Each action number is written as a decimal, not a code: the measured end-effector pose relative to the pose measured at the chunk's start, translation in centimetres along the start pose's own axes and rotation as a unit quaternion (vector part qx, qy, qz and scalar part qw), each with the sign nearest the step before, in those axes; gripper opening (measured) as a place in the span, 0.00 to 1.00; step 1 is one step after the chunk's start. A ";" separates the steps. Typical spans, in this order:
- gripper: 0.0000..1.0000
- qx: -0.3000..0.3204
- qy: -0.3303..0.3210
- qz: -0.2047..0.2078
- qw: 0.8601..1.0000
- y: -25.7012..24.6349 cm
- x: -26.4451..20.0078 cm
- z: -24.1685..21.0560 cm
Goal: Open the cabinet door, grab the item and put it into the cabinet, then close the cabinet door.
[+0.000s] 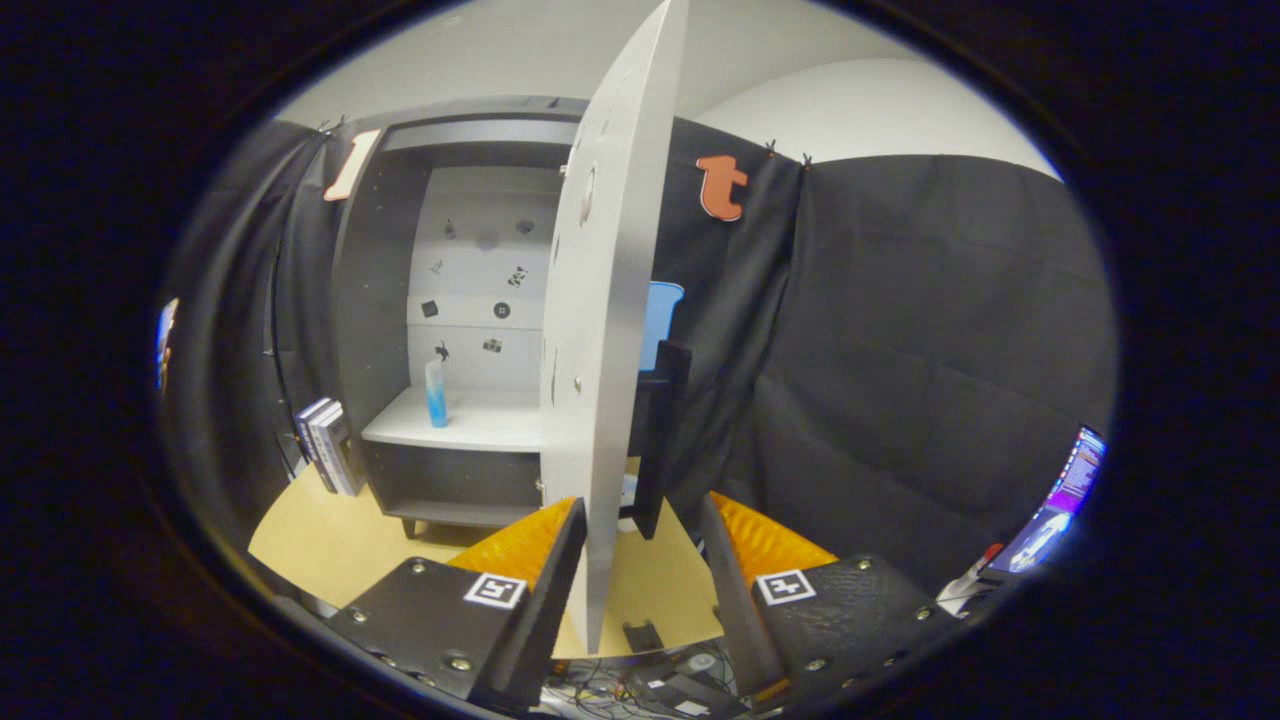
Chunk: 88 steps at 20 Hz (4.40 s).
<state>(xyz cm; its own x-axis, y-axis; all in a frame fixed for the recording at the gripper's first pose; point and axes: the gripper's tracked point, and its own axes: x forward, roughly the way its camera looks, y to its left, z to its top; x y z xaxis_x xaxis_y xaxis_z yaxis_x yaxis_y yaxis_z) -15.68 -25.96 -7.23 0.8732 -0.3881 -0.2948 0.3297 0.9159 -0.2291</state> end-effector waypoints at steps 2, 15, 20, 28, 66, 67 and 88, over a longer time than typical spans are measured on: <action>0.70 -0.014 0.009 -0.021 1.000 -1.7 -0.6 -0.9; 0.65 0.058 -0.032 0.012 0.998 -1.4 1.1 1.9; 0.65 0.052 -0.029 0.062 0.996 2.1 0.5 2.1; 0.65 0.068 -0.024 0.167 0.983 9.0 -0.1 2.5; 0.68 0.044 -0.028 0.351 0.935 34.2 6.8 6.4; 0.69 0.044 -0.027 0.351 0.935 34.4 7.2 6.6; 0.71 0.035 -0.049 0.321 0.945 38.4 9.4 8.2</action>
<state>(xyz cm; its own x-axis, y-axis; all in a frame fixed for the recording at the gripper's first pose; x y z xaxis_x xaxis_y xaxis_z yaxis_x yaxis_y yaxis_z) 8.14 6.36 -11.20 0.9292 0.2586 -0.2641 -0.2600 0.9651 0.0303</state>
